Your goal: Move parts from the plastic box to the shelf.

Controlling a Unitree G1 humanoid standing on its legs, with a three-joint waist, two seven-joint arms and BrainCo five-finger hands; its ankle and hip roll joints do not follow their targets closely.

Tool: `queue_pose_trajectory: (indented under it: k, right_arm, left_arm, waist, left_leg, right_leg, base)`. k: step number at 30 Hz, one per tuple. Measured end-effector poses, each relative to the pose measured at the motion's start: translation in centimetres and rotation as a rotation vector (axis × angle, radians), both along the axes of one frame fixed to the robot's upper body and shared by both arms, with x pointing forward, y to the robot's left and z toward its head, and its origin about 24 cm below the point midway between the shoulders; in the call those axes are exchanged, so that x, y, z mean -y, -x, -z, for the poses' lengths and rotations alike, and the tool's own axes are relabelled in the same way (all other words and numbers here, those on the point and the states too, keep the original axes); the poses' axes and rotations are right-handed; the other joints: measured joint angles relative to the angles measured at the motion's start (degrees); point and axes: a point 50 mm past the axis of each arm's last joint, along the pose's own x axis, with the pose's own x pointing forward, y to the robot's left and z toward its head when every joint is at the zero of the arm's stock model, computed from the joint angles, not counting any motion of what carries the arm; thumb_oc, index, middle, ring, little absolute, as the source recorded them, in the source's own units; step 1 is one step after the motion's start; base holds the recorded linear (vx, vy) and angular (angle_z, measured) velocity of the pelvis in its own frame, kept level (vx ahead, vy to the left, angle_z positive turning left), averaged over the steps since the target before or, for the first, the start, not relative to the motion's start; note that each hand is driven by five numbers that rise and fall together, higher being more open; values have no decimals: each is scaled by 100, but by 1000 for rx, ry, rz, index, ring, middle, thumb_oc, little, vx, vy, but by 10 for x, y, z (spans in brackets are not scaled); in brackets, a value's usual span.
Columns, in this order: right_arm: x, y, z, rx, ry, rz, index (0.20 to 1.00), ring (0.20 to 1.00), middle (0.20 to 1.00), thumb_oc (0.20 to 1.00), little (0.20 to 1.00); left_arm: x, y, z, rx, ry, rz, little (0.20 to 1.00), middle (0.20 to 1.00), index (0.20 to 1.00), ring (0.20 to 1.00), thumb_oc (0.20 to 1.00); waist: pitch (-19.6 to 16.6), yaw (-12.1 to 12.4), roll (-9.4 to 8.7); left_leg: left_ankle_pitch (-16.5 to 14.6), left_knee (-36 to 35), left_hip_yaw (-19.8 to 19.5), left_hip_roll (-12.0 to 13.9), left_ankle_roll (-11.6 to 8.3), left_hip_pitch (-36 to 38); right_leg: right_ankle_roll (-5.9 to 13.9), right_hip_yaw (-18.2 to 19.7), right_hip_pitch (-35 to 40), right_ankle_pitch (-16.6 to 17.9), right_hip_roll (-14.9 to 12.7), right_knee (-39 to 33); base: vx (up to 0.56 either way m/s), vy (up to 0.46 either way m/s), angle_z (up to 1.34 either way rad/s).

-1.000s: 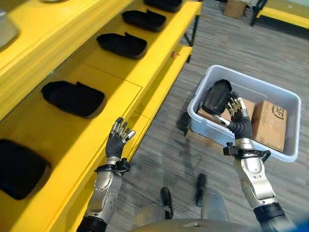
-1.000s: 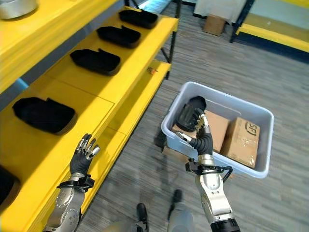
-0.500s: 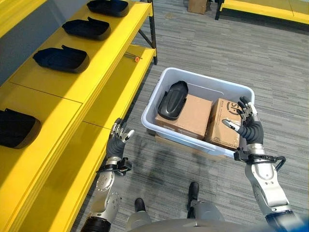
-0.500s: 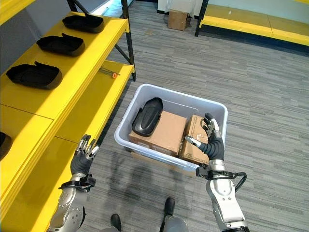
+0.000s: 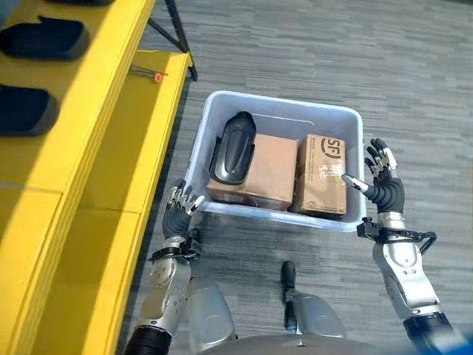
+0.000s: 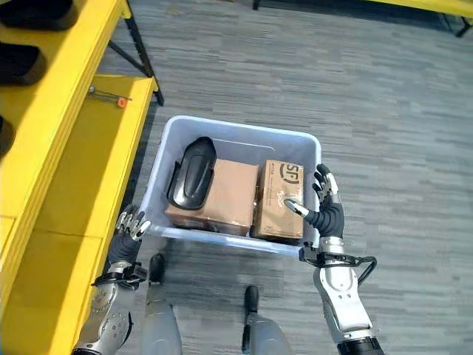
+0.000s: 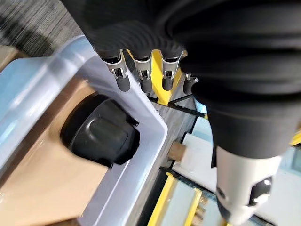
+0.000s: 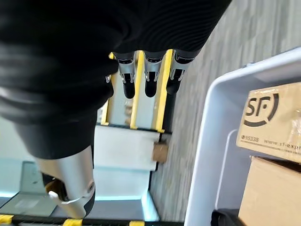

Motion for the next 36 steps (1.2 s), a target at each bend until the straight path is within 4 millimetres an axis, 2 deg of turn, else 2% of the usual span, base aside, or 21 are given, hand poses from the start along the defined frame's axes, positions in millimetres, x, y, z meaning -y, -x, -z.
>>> queue_pose_trajectory:
  k: [1, 2, 3, 4, 5, 6, 9, 10, 12, 17, 22, 23, 28, 31, 35, 36]
  right_arm:
    - [-3, 2, 3, -9, -12, -5, 1000, 1000, 1000, 1000, 1000]
    - [-8, 7, 8, -23, -45, -6, 1000, 1000, 1000, 1000, 1000]
    - [-10, 12, 15, -44, -71, 0, 1000, 1000, 1000, 1000, 1000]
    - [-12, 14, 15, -42, -96, 5, 1000, 1000, 1000, 1000, 1000]
    - [-15, 14, 15, -37, -106, -2, 1000, 1000, 1000, 1000, 1000]
    - [-18, 13, 11, -20, -109, -15, 1000, 1000, 1000, 1000, 1000]
    - [-20, 6, 3, 11, -108, -43, 1000, 1000, 1000, 1000, 1000]
    - [-21, 5, 2, 14, -109, -53, 1000, 1000, 1000, 1000, 1000]
    - [-20, 5, 2, 16, -106, -53, 1000, 1000, 1000, 1000, 1000]
    - [-27, 3, -3, 32, -107, -86, 1000, 1000, 1000, 1000, 1000]
    - [-42, -4, -11, 64, -102, -155, 1000, 1000, 1000, 1000, 1000]
    - [-45, -6, -14, 74, -101, -167, 1000, 1000, 1000, 1000, 1000]
    - [-52, -10, -20, 102, -93, -187, 1000, 1000, 1000, 1000, 1000]
    - [-51, -9, -20, 104, -92, -173, 1000, 1000, 1000, 1000, 1000]
    - [-46, -9, -20, 101, -71, -156, 1000, 1000, 1000, 1000, 1000]
    - [-46, -9, -20, 105, -71, -151, 1000, 1000, 1000, 1000, 1000]
  left_arm:
    - [-2, -3, -3, 13, -8, -2, 1000, 1000, 1000, 1000, 1000]
    - [-9, -9, -12, 44, -46, 5, 1000, 1000, 1000, 1000, 1000]
    - [-12, -15, -19, 65, -68, 12, 1000, 1000, 1000, 1000, 1000]
    - [-15, -19, -25, 84, -100, 27, 1000, 1000, 1000, 1000, 1000]
    - [-16, -21, -32, 104, -119, 36, 1000, 1000, 1000, 1000, 1000]
    - [-19, -19, -36, 120, -130, 26, 1000, 1000, 1000, 1000, 1000]
    - [-27, -24, -46, 157, -163, 11, 1000, 1000, 1000, 1000, 1000]
    - [-28, -23, -46, 157, -167, 6, 1000, 1000, 1000, 1000, 1000]
    - [-25, -30, -52, 180, -166, 12, 1000, 1000, 1000, 1000, 1000]
    - [-4, -48, -78, 285, -189, 69, 1000, 1000, 1000, 1000, 1000]
    - [25, -61, -98, 369, -210, 148, 1000, 1000, 1000, 1000, 1000]
    - [34, -68, -111, 418, -239, 173, 1000, 1000, 1000, 1000, 1000]
    - [56, -78, -138, 524, -285, 209, 1000, 1000, 1000, 1000, 1000]
    - [62, -78, -141, 537, -273, 206, 1000, 1000, 1000, 1000, 1000]
    - [84, -81, -151, 591, -303, 245, 1000, 1000, 1000, 1000, 1000]
    - [85, -83, -152, 593, -315, 236, 1000, 1000, 1000, 1000, 1000]
  waist:
    - [56, 12, -103]
    - [93, 9, -397]
    - [123, 32, -574]
    - [159, 76, -637]
    - [182, 105, -658]
    - [212, 187, -654]
    - [305, 185, -712]
    - [341, 171, -768]
    - [410, 54, -916]
    - [437, -10, -1108]
    - [454, -194, -1161]
    - [502, -245, -1240]
    - [675, -377, -1248]
    - [772, -499, -1179]
    - [819, -661, -1150]
    - [829, -643, -1135]
  left_leg:
    - [421, -2, -51, -185, -347, 144]
    - [356, 3, 15, -577, -115, 114]
    - [270, 97, 85, -892, 54, 79]
    - [82, 403, 82, -1159, 225, -20]
    - [-51, 595, 123, -1307, 335, -73]
    - [-215, 831, 159, -1388, 408, -178]
    - [-524, 1186, 327, -1624, 604, -305]
    - [-736, 1562, 416, -1638, 655, -511]
    - [-791, 1645, 475, -1692, 690, -581]
    - [-787, 1747, 560, -1600, 683, -869]
    - [-694, 1799, 616, -1475, 592, -1177]
    - [-632, 1816, 630, -1428, 537, -1318]
    - [-495, 1824, 651, -1304, 408, -1530]
    - [-443, 1749, 625, -1184, 329, -1574]
    - [-252, 1518, 708, -1146, 312, -1581]
    - [-252, 1519, 728, -1142, 311, -1579]
  right_leg:
    - [224, 127, 84, -73, -202, 0]
    - [219, 6, 60, 18, -553, 0]
    - [178, -47, 80, 154, -854, 33]
    - [155, -73, 70, 278, -1137, 179]
    - [95, -140, 34, 391, -1250, 266]
    - [105, -147, -42, 498, -1358, 325]
    - [252, -167, -56, 874, -1587, 235]
    - [303, -174, -94, 945, -1634, 163]
    - [288, -167, -155, 959, -1698, 144]
    - [280, -162, -505, 965, -1650, 138]
    - [328, -162, -794, 929, -1548, -26]
    - [433, -162, -914, 844, -1501, -62]
    - [620, -159, -1109, 539, -1397, -82]
    - [662, -156, -1186, 490, -1277, -81]
    - [673, -98, -1369, 508, -1253, -62]
    - [673, -66, -1379, 508, -1254, -63]
  base:
    - [143, 346, -33]
    - [98, 356, 13]
    - [36, 365, 51]
    - [-13, 217, 40]
    - [-12, 213, 13]
    - [4, 135, -6]
    - [14, 227, -14]
    - [10, 129, -22]
    - [6, 99, -15]
    - [-25, 11, -16]
    - [-54, -24, -19]
    - [-85, -34, -16]
    - [-38, -13, -8]
    - [-34, -16, -4]
    - [-23, -16, -8]
    - [-16, -21, -11]
